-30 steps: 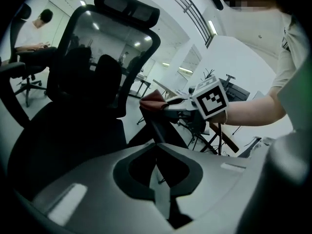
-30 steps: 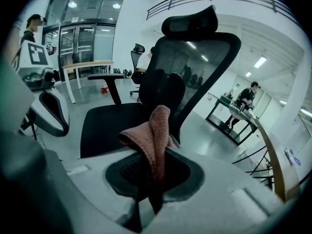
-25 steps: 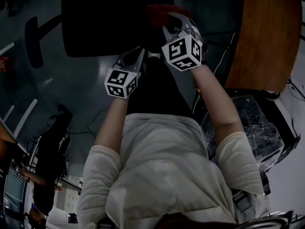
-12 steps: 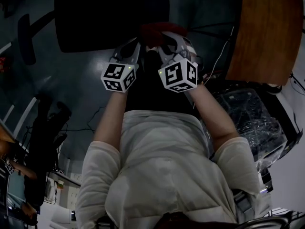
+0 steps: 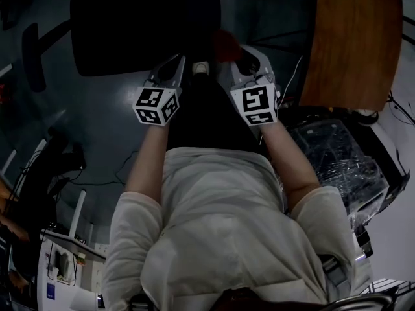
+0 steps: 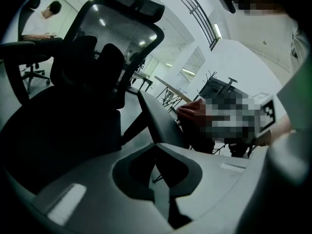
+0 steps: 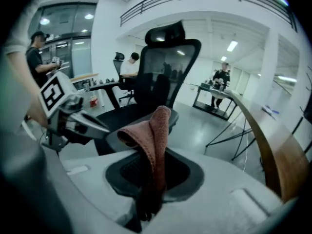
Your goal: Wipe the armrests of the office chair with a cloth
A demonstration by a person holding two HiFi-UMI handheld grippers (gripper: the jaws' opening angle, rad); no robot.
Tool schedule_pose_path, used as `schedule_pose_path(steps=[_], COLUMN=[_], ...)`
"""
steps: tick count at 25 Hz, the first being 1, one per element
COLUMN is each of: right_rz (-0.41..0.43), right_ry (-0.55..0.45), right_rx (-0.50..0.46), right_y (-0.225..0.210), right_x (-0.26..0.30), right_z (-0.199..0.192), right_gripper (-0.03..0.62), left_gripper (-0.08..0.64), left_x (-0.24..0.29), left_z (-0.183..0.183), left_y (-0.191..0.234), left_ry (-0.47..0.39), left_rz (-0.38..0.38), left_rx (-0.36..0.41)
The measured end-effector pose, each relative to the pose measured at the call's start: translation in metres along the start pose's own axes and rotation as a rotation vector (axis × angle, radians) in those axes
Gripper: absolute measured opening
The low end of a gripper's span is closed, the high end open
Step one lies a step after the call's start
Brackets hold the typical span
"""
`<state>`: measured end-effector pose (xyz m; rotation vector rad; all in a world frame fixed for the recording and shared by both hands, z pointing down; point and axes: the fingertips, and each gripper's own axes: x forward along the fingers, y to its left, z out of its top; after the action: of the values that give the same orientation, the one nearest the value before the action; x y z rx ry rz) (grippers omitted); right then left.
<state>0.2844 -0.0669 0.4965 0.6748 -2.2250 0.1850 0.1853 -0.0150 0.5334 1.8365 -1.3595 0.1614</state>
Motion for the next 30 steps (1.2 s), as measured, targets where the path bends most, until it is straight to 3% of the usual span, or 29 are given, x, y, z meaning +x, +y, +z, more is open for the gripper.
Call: schedule_pose_path(steps=[5, 10, 14, 16, 24, 30], right_rz=[-0.019, -0.032, 0.098, 0.137, 0.224, 0.24], right_ry=[-0.121, -0.143, -0.164, -0.152, -0.153, -0.141], right_rx=[0.2, 0.213, 0.34, 0.347, 0.348, 0.377], right_y=[-0.072, -0.11, -0.109, -0.106, -0.078, -0.044], right_x=[0.049, 0.088, 0.105, 0.111, 0.099, 0.074], right_z=[0.038, 0.068, 0.078, 0.08, 0.066, 0.032], right_gripper=[0.046, 0.046, 0.044, 0.044, 0.044, 0.044], left_gripper=[0.006, 0.006, 0.008, 0.008, 0.005, 0.005], left_x=[0.0, 0.0, 0.001, 0.004, 0.002, 0.002], left_z=[0.0, 0.001, -0.001, 0.0, -0.001, -0.002], left_y=[-0.003, -0.006, -0.012, -0.011, -0.004, 0.001], left_ry=[0.003, -0.007, 0.007, 0.016, 0.024, 0.045], left_rz=[-0.002, -0.006, -0.017, -0.021, -0.003, -0.013], left_rx=[-0.01, -0.02, -0.017, -0.012, -0.023, 0.001])
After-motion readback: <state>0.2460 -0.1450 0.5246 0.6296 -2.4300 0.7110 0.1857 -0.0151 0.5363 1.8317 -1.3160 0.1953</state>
